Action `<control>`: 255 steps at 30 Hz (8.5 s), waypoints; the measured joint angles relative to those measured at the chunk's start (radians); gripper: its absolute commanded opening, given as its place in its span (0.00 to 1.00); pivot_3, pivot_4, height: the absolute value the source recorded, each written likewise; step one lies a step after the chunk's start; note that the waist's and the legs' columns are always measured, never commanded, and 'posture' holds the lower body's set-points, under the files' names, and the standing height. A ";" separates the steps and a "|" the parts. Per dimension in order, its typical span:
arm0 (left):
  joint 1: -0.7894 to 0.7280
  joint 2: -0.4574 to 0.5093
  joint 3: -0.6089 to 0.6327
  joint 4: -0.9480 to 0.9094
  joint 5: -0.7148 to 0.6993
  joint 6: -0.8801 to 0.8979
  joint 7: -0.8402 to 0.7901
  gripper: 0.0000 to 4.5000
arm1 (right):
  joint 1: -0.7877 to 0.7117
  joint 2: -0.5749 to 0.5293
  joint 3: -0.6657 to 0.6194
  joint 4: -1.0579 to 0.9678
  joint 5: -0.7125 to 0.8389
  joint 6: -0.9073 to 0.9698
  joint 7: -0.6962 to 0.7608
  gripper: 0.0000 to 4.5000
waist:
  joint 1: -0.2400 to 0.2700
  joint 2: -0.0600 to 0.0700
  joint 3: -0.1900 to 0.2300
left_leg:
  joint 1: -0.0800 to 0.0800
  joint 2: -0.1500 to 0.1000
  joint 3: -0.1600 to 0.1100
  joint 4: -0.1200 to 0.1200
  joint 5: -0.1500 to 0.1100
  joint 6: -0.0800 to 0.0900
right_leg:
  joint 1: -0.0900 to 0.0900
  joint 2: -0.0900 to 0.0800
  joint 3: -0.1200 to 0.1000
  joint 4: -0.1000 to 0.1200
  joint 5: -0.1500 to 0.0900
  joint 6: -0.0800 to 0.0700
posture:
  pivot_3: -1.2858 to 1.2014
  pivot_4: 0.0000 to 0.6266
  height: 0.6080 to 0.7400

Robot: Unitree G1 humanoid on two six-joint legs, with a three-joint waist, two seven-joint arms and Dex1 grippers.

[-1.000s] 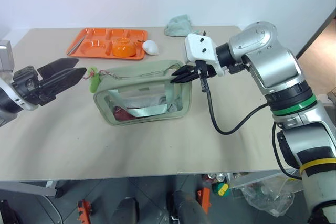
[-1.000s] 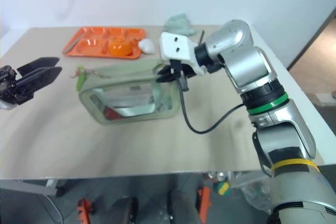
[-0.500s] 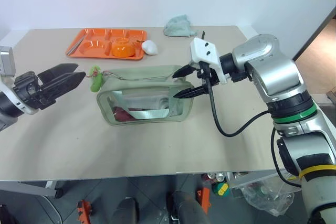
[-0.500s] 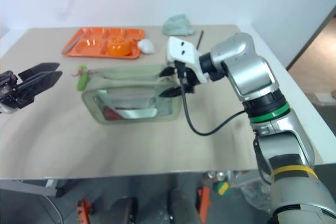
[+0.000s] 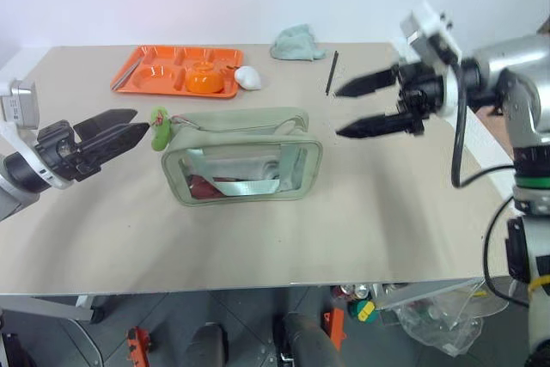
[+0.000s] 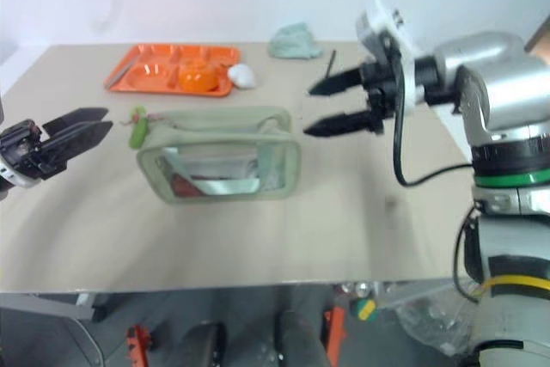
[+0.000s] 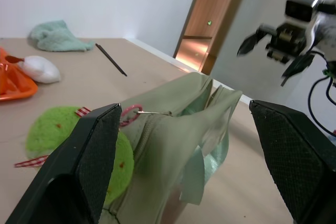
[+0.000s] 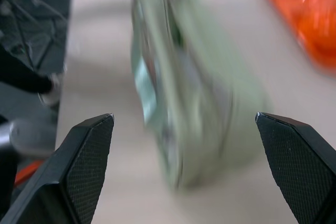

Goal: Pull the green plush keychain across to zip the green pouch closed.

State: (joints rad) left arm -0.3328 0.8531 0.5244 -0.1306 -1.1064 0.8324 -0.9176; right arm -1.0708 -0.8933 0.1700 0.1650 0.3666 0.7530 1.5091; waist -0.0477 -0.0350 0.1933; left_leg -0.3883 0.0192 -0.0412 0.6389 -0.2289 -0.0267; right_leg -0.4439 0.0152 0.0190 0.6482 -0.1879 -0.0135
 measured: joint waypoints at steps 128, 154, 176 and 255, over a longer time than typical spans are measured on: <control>-0.451 -0.081 -0.443 0.124 0.462 -0.093 -0.110 0.99 | 0.159 0.166 0.046 -0.211 0.047 0.030 -0.248 0.00 | -0.001 -0.001 0.000 | 0.001 0.003 0.001 0.001 0.000 0.000 | 0.000 0.005 0.003 0.002 0.001 -0.001 | 0.52 0.24 1.00; 0.000 0.081 -0.087 -0.005 0.214 0.057 -0.140 0.99 | 0.157 0.184 0.053 -0.203 0.039 0.011 -0.247 0.00 | -0.002 -0.001 0.000 | 0.003 0.006 0.001 0.000 0.000 -0.001 | 0.000 0.007 0.001 0.002 0.000 -0.002 | 0.52 0.24 1.00; 0.019 0.091 -0.202 0.005 0.323 -0.028 -0.184 0.14 | 0.161 0.174 0.052 -0.223 0.043 0.031 -0.249 0.00 | 0.000 -0.001 0.000 | 0.003 0.007 0.001 0.000 0.000 0.000 | 0.000 0.008 0.002 0.002 0.000 -0.003 | 0.52 0.24 1.00; -0.041 0.039 -0.250 0.028 0.362 -0.070 -0.149 0.00 | -0.088 0.542 0.201 -0.118 -0.096 -0.105 -0.483 0.99 | 0.004 -0.001 0.000 | 0.000 0.004 -0.003 0.000 0.000 0.000 | 0.000 0.005 -0.001 0.002 0.000 -0.002 | 0.52 0.24 1.00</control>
State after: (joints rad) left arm -0.3743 0.8917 0.2746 -0.1027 -0.7444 0.7623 -1.0670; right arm -1.1587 -0.3511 0.3710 0.0468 0.2707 0.6482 1.0264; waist -0.0437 -0.0357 0.1931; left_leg -0.3879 0.0235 -0.0438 0.6393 -0.2293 -0.0269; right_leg -0.4438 0.0198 0.0179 0.6499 -0.1876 -0.0160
